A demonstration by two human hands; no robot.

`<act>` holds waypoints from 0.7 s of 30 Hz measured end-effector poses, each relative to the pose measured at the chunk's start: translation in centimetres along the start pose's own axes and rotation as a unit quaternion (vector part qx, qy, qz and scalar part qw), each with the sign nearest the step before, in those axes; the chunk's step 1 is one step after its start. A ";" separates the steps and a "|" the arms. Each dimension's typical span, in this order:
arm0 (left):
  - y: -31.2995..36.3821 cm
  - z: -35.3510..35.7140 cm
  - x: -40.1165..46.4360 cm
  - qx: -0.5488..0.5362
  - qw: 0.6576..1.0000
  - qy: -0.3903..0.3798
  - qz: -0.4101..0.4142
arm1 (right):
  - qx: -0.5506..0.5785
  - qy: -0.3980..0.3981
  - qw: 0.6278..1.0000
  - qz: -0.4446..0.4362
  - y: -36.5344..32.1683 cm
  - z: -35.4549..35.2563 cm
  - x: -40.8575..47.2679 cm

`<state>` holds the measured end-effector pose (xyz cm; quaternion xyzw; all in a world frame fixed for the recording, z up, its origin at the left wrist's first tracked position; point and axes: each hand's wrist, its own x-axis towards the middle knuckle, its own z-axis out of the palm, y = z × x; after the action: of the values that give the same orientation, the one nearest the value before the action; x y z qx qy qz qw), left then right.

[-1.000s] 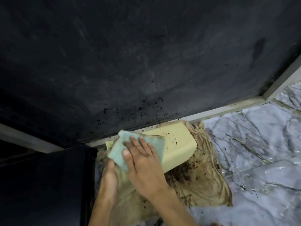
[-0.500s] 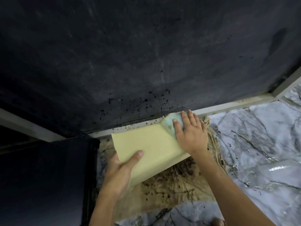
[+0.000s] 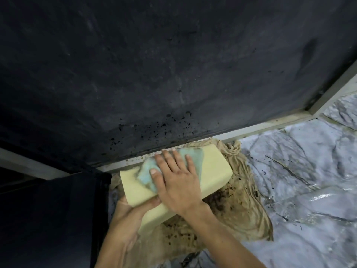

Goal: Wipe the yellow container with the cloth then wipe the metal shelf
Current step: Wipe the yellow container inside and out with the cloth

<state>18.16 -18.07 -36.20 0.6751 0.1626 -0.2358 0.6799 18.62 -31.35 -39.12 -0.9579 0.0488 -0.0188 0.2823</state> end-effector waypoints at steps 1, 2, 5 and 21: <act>0.0 0.1 0.0 -0.002 1.000 0.000 -0.002 | -0.003 0.015 1.000 -0.002 0.8 -0.2 -0.3; -0.2 0.0 0.1 -0.001 1.000 0.001 -0.005 | -0.010 0.023 1.000 0.001 2.0 -0.4 -0.6; -0.7 -0.3 0.1 0.001 1.000 0.015 -0.019 | -0.031 0.025 0.997 0.068 6.6 -1.4 -0.7; 4.9 -1.1 3.6 0.016 0.986 0.022 -0.166 | 0.209 0.122 0.959 0.149 14.2 -3.8 1.9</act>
<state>23.89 -17.46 -34.05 0.6545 0.2839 -0.3328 0.6166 19.08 -45.44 -43.65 -0.8498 0.2203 -0.1027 0.4677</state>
